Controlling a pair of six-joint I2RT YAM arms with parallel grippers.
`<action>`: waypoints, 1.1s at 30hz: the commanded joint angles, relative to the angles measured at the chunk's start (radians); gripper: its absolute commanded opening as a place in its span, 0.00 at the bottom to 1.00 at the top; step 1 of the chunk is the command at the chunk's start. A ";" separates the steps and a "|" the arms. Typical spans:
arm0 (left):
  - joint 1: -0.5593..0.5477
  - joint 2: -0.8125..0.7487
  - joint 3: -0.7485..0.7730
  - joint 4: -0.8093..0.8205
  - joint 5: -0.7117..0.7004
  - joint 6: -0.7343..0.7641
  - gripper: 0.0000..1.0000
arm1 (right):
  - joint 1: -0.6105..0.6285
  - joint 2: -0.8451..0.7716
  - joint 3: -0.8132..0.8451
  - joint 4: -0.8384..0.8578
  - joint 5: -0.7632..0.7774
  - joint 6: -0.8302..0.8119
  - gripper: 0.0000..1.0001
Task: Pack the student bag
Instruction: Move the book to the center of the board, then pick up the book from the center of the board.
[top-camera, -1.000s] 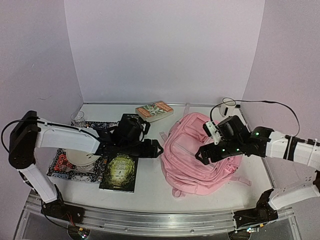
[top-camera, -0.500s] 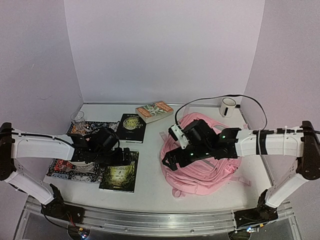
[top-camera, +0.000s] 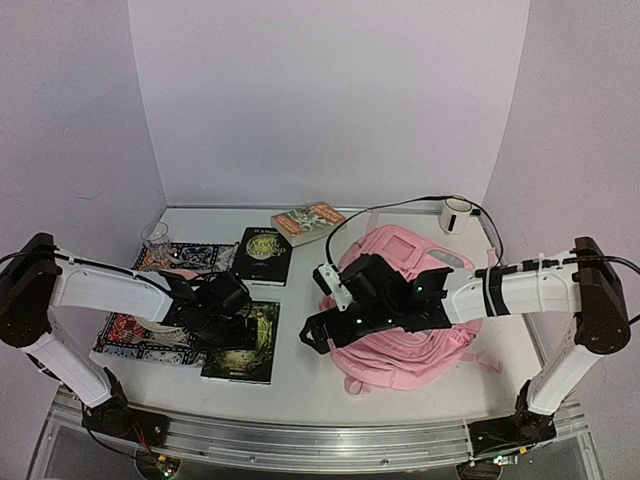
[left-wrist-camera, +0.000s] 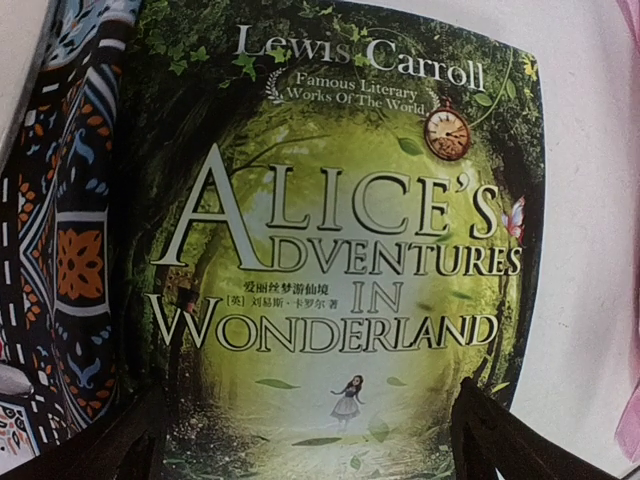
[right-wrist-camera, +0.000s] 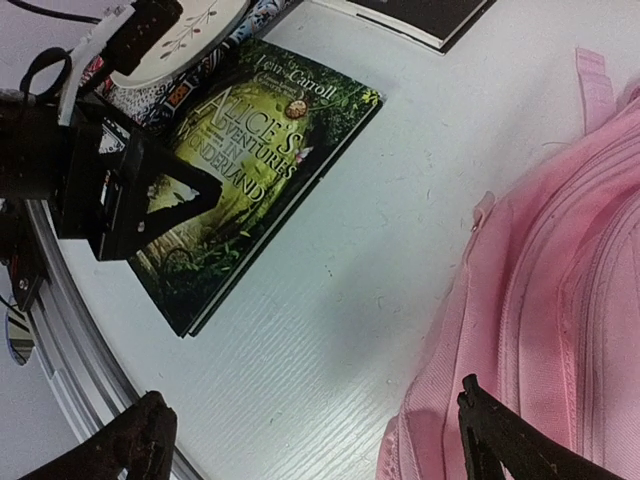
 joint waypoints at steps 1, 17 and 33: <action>-0.030 0.114 0.028 0.108 0.137 -0.035 0.99 | -0.001 -0.013 -0.016 0.015 0.015 0.030 0.98; -0.145 0.084 0.100 0.131 0.033 -0.142 0.99 | -0.001 -0.024 -0.053 0.042 0.078 0.077 0.98; -0.012 -0.001 -0.043 0.299 0.109 -0.155 0.94 | -0.012 0.139 0.159 0.018 0.036 0.125 0.88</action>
